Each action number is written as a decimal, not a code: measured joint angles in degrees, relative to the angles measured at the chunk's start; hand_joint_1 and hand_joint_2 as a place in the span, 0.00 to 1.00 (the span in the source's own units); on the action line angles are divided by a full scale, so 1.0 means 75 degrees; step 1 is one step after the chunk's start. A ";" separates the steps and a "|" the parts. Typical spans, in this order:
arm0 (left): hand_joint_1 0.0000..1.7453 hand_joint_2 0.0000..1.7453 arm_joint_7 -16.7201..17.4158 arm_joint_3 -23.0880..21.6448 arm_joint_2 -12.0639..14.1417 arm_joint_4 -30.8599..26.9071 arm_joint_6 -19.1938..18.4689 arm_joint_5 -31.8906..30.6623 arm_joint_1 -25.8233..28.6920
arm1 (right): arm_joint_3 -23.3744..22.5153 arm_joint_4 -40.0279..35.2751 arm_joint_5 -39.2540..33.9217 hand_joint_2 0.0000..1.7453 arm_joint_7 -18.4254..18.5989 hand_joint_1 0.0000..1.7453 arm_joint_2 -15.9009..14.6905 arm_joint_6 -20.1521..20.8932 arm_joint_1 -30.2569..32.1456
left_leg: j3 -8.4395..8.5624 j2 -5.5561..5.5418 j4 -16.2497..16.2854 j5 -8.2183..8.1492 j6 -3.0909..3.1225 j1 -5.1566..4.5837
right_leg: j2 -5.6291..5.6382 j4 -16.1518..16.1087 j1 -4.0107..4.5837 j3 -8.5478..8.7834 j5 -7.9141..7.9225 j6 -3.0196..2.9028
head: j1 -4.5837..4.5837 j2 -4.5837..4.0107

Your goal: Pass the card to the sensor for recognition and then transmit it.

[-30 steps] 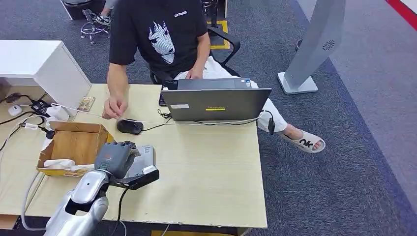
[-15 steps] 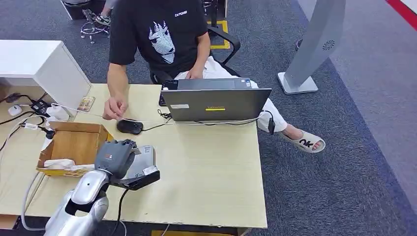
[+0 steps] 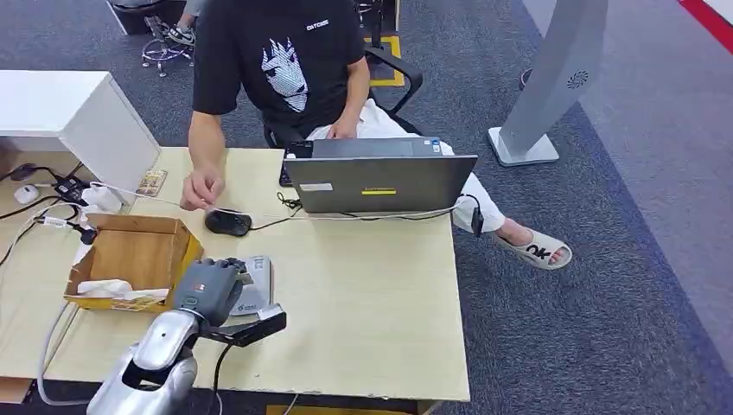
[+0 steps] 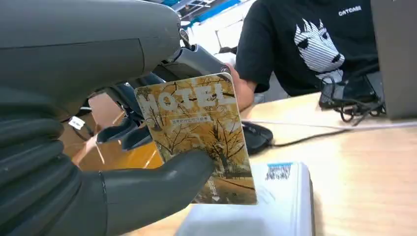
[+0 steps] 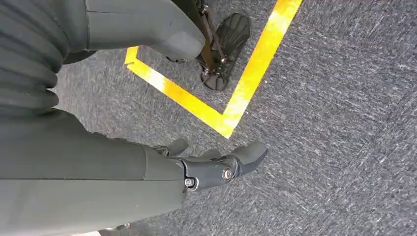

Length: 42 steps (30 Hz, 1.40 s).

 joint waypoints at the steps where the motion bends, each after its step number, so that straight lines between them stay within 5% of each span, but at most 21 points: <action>1: 1.00 1.00 0.0003 0.0000 -0.0020 0.0041 0.0003 -0.0003 0.0013 | 0.0012 -0.0003 0.0009 1.00 0.0000 0.00 0.0000 0.0006 0.0000 | 0.0000 0.0000 0.0000 0.0000 0.0000 0.0000 | 0.0000 0.0000 0.0000 0.0000 0.0000 0.0000 | -0.0003 0.0000; 21: 1.00 1.00 -0.0035 0.0184 -0.0414 0.0553 0.0571 -0.0134 0.0028 | 0.0111 0.0000 0.0099 1.00 0.0041 0.00 0.0000 0.0017 -0.0001 | 0.0013 -0.0002 -0.0001 0.0002 0.0001 0.0000 | -0.0004 0.0001 0.0000 0.0015 0.0001 0.0000 | -0.0003 0.0000; 42: 1.00 1.00 -0.0172 0.1449 -0.0218 -0.1825 0.0000 -0.0233 -0.1194 | 0.0111 0.0000 0.0119 1.00 -0.0015 0.00 0.0000 0.0119 -0.0007 | 0.0006 -0.0004 0.0000 0.0006 -0.0004 0.0002 | -0.0003 0.0002 0.0002 0.0008 0.0001 0.0000 | 0.0000 0.0000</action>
